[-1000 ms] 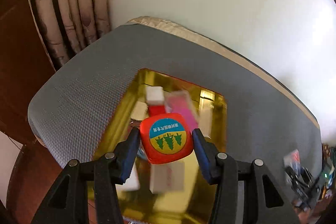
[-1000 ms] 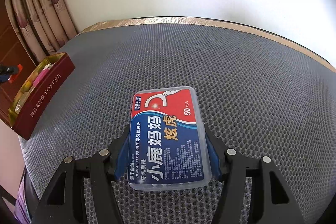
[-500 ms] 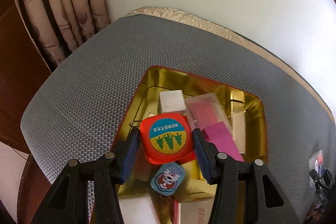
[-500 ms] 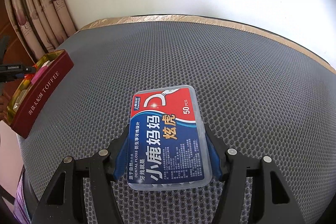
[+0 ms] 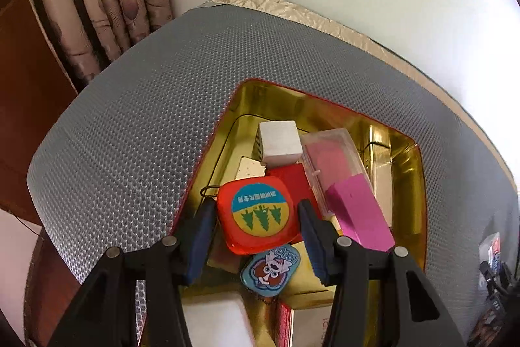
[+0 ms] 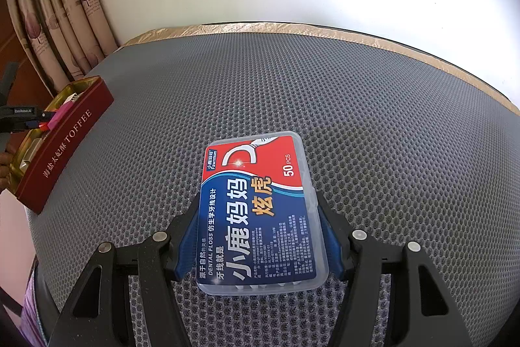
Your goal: Organize rigid objects
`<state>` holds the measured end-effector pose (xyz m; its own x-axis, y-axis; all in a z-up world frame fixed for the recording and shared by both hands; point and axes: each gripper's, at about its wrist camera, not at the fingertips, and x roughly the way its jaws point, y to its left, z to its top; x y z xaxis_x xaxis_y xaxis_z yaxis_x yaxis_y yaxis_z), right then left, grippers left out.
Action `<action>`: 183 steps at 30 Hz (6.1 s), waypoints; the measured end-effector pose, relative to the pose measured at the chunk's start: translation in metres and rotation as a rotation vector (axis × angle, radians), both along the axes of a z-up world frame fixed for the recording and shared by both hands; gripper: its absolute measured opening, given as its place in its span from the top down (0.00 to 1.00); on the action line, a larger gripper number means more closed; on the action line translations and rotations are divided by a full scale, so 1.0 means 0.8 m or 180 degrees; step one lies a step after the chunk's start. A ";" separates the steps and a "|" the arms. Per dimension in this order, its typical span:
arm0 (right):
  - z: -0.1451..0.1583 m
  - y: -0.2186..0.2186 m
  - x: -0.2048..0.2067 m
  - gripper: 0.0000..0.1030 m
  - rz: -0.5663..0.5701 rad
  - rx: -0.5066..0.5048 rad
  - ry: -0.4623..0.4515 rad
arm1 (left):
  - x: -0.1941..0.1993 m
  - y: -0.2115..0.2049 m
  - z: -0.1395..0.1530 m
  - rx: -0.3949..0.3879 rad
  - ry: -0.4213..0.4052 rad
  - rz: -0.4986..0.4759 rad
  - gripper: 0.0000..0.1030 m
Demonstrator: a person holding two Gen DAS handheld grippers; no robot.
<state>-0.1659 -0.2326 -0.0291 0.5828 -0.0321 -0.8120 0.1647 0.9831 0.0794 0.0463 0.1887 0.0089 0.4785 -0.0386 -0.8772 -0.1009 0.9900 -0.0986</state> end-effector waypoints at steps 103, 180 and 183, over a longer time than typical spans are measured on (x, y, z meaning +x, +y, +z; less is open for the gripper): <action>0.141 0.344 0.032 0.05 0.0810 -0.0374 -0.1289 | -0.235 0.011 0.063 0.0354 -0.1125 0.0405 0.49; 0.160 0.365 -0.056 0.01 0.0347 -0.0811 -0.1919 | -0.304 0.019 0.127 0.0465 -0.2340 0.0138 0.45; 0.158 0.369 -0.057 0.01 0.0370 -0.0860 -0.1923 | -0.305 0.018 0.128 0.0466 -0.2327 0.0140 0.45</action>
<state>-0.2113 0.0622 0.0976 0.9443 -0.0980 -0.3142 0.0605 0.9901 -0.1270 -0.1973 0.2029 0.1113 0.9402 0.0870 -0.3294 -0.1001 0.9947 -0.0232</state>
